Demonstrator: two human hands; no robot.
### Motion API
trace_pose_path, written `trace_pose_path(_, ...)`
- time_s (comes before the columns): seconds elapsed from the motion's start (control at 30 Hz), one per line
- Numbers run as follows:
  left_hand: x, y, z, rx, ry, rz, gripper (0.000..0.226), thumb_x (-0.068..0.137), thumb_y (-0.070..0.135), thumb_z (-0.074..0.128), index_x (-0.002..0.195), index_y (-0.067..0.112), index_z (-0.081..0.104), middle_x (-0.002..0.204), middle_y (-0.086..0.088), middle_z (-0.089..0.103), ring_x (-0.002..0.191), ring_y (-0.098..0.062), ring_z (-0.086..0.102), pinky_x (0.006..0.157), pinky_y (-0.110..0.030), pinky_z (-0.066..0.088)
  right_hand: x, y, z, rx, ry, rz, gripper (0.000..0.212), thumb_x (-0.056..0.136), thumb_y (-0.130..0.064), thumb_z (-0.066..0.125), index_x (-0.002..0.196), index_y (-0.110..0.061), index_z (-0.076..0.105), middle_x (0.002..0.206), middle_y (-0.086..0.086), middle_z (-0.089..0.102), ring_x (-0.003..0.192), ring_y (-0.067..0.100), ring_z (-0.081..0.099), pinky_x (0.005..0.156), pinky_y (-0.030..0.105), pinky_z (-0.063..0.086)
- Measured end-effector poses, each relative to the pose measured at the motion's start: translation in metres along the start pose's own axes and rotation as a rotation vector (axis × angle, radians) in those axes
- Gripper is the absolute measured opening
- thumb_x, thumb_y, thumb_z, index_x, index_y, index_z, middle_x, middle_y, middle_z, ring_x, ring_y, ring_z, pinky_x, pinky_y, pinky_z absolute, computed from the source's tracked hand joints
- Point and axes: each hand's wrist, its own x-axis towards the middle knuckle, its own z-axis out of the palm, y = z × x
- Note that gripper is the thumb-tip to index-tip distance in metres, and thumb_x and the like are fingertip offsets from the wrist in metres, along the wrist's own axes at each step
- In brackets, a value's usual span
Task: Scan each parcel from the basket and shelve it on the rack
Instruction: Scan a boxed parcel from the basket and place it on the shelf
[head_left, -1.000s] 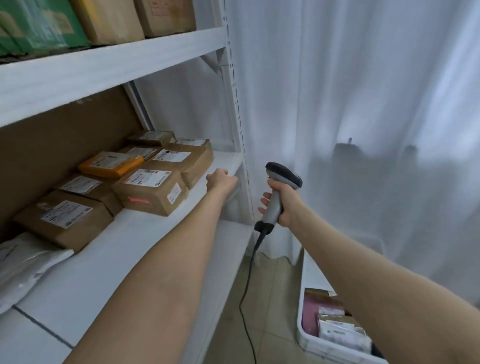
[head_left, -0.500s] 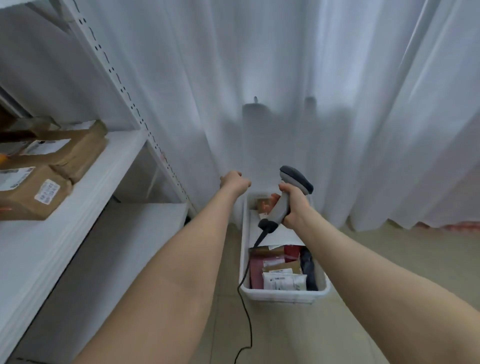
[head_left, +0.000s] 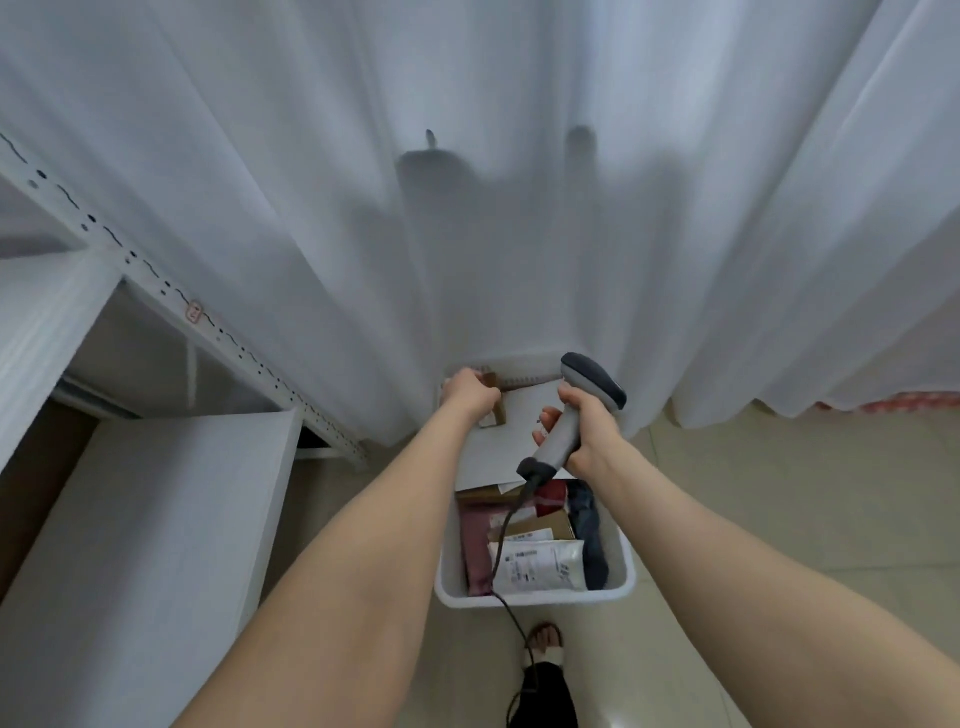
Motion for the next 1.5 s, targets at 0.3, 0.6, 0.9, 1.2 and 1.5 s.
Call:
trace_pose_path(0.3,0.139,-0.023,0.072,0.011,-0.036,-0.084,0.049,0.090,0.014,0.057,0.137,0.011,0.044,0.141,-0.013,0.042,0.123,-0.029,0.048,0.103,-0.036,0.042,0.155,-0.001,0.010,0.019,0.045,0.073,0.009,0.089,-0.016,0.069,0.092,-0.010,0.063,0.077,0.009,0.062,0.073,0.019,0.063,0.087,0.045,0.055)
trace_pose_path(0.6,0.306,-0.098,0.189,0.029,0.001,-0.133,0.058,0.086,0.022,0.064,0.135,0.006,0.039,0.133,-0.016,0.048,0.118,-0.031,0.050,0.098,-0.040,0.045,0.360,0.043,-0.011,0.030,0.039,0.123,0.021,0.090,-0.019,0.069,0.103,-0.006,0.059,0.082,0.013,0.062,0.080,0.022,0.063,0.069,0.042,0.057)
trace_pose_path(0.9,0.428,-0.153,0.265,0.086,0.167,-0.201,0.090,0.080,0.046,0.071,0.147,0.014,0.021,0.149,-0.022,0.024,0.136,-0.037,0.029,0.107,-0.046,0.032,0.504,0.090,-0.033,-0.003,0.003,0.139,0.022,0.088,-0.021,0.072,0.098,-0.006,0.061,0.082,0.013,0.063,0.080,0.022,0.064,0.063,0.041,0.057)
trace_pose_path(1.2,0.484,-0.171,0.290,0.088,0.256,-0.308,0.084,0.084,0.046,0.066,0.149,0.019,0.020,0.150,-0.023,0.020,0.138,-0.040,0.024,0.108,-0.048,0.030,0.559,0.105,-0.051,0.003,-0.068,0.142,0.020,0.087,-0.021,0.073,0.097,-0.008,0.062,0.078,0.011,0.064,0.078,0.021,0.064,0.064,0.041,0.059)
trace_pose_path(1.5,0.381,-0.152,0.228,-0.376,0.128,-0.207,0.054,0.076,0.034,0.068,0.125,0.018,0.052,0.122,-0.006,0.054,0.099,-0.023,0.053,0.081,-0.034,0.048,0.453,0.070,-0.037,0.030,-0.022,0.144,0.018,0.087,-0.022,0.072,0.093,-0.009,0.062,0.077,0.011,0.063,0.074,0.021,0.063,0.074,0.043,0.058)
